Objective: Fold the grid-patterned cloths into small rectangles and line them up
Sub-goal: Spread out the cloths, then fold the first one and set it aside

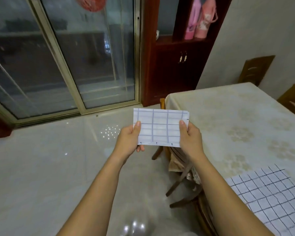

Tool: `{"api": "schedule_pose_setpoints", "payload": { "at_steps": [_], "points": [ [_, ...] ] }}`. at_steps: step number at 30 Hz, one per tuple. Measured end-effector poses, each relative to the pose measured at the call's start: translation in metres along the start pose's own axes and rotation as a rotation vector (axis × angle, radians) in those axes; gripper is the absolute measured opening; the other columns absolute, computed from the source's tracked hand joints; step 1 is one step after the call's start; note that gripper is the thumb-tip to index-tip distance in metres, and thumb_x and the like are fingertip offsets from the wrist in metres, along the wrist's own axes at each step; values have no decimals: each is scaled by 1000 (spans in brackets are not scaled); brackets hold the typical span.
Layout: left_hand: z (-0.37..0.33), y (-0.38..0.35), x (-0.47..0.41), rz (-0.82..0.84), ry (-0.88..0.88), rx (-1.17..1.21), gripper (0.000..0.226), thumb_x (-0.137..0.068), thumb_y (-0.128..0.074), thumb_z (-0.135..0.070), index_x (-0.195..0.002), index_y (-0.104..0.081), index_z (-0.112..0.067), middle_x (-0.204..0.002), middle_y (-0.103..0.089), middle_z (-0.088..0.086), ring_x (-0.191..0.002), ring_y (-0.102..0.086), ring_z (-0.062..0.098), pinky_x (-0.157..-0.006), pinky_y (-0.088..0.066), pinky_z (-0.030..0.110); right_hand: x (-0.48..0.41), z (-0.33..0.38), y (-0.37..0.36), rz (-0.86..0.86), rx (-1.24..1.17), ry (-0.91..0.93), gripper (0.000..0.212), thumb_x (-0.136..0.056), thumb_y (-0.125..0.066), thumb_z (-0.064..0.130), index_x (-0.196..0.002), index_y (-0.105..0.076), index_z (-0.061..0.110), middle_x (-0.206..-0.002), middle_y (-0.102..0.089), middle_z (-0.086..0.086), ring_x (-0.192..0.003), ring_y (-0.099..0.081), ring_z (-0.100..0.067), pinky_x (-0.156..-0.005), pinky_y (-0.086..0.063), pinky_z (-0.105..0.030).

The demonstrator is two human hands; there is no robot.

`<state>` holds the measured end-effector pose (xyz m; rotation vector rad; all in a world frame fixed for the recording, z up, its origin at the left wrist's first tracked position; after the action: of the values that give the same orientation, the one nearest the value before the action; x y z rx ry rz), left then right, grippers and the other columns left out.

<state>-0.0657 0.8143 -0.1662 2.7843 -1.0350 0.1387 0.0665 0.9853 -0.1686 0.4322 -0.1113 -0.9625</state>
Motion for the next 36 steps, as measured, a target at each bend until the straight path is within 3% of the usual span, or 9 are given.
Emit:
{"api": "schedule_pose_setpoints", "payload": {
  "at_steps": [4,8,14,21,25,27,29,33,36],
  "points": [
    [-1,4,-63,49,-1,-57,45,-107,-37,-44,-95,-70,-16,-57,-60,18,-45,-52,18,-46,-42,25,-46,-9,-19,-69,2,-42,38,-105,-39,40,-120,-65,17,-106,-70,5,-98,-65,-9,-75,-50,-21],
    [-4,6,-131,71,-4,-91,46,-108,-37,-41,-86,-68,-15,-52,-58,17,-42,-51,20,-43,-39,23,-102,-23,-40,-147,-32,-35,38,-103,-40,45,-111,-70,23,-98,-73,9,-92,-68,-5,-81,-58,-37],
    [-29,31,-253,49,-11,-224,53,-108,-38,-42,-81,-67,-7,-48,-58,14,-40,-49,18,-43,-39,23,-216,-20,-103,-132,-84,-76,28,-105,-39,40,-106,-65,33,-98,-70,11,-94,-67,-6,-87,-58,-43],
    [-65,38,-380,33,-50,-296,52,-108,-34,-42,-82,-67,-13,-41,-52,7,-36,-46,14,-43,-38,23,-346,2,-128,-168,-43,-41,39,-106,-39,38,-100,-69,14,-91,-72,-3,-86,-67,-18,-78,-57,-44],
    [-65,20,-439,105,-76,-318,55,-108,-34,-41,-74,-65,-13,-43,-56,3,-34,-47,12,-43,-40,23,-390,-15,-132,-216,-1,-80,37,-106,-38,37,-97,-68,17,-88,-69,2,-84,-65,-13,-73,-54,-34],
    [-62,13,-472,154,-90,-294,52,-109,-33,-39,-83,-68,-11,-53,-63,4,-34,-49,9,-39,-39,20,-413,-21,-135,-244,19,-96,35,-106,-38,35,-93,-66,19,-83,-66,6,-79,-63,-7,-67,-50,-27],
    [-61,7,-509,204,-92,-280,46,-109,-34,-37,-90,-69,-14,-57,-65,6,-34,-50,7,-36,-38,18,-439,-25,-140,-292,58,-88,36,-106,-39,35,-88,-65,19,-79,-66,6,-76,-63,-8,-65,-52,-31],
    [-64,-3,-575,256,-130,-301,45,-109,-36,-35,-76,-63,-21,-46,-58,1,-33,-49,9,-36,-40,21,-485,-25,-145,-348,112,-107,34,-106,-41,31,-76,-57,26,-71,-61,10,-68,-60,-5,-60,-46,-23],
    [-72,-12,-640,368,-160,-318,47,-109,-36,-36,-72,-59,-19,-44,-54,-1,-33,-48,8,-38,-39,23,-528,-25,-153,-444,173,-156,35,-106,-40,35,-89,-66,20,-80,-67,7,-76,-63,-6,-65,-51,-27]
  ]
}}
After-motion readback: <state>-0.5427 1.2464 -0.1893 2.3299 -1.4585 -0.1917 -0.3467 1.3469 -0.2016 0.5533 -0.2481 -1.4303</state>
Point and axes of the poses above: each hand's wrist, its own x-axis away from the middle knuckle, its own y-axis out of the back of the hand, z = x × y, the point moved 5 cm from there along -x, towards the middle knuckle
